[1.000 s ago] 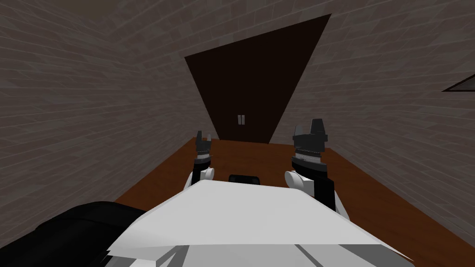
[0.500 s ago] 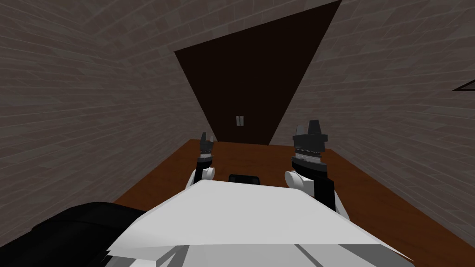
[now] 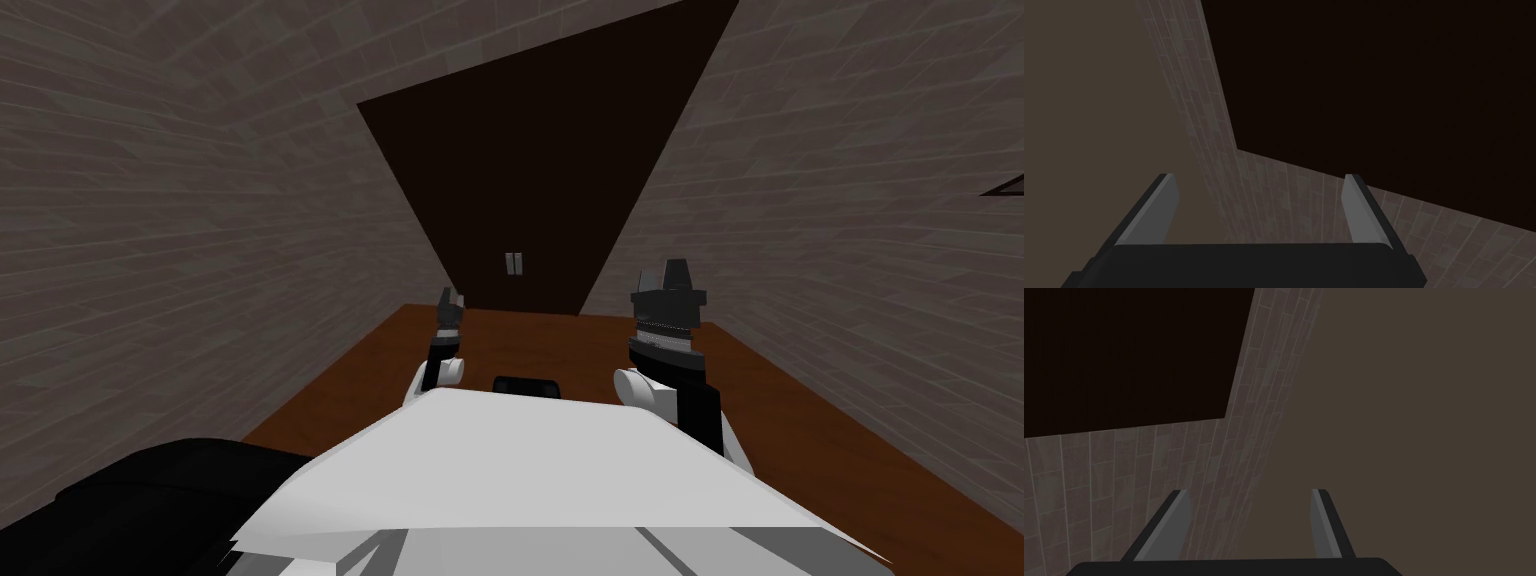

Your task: Pull the door open

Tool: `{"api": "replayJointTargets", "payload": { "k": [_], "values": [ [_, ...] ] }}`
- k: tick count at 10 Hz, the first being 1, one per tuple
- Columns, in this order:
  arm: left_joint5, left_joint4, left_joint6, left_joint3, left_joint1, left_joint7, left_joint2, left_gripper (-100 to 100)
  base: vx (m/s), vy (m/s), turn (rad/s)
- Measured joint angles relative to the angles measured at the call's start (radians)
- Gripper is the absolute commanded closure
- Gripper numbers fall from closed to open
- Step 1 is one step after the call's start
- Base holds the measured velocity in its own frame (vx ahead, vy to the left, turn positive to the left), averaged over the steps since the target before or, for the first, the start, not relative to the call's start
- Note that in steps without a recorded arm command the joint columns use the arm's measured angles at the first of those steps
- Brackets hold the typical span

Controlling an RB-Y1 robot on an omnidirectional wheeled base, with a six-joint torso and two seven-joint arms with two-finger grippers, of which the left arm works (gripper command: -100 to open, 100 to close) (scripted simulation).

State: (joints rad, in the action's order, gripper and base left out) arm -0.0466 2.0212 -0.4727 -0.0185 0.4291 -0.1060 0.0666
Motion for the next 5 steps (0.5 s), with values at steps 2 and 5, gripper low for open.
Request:
{"api": "replayJointTargets", "payload": {
  "k": [2,5],
  "values": [
    [0.006,-0.037,0.006,-0.004,-0.017,-0.004,0.012,-100,0.103,-0.012,-0.028],
    [0.015,-0.108,0.014,-0.013,-0.049,-0.012,0.031,-100,0.146,-0.019,-0.051]
  ]
}}
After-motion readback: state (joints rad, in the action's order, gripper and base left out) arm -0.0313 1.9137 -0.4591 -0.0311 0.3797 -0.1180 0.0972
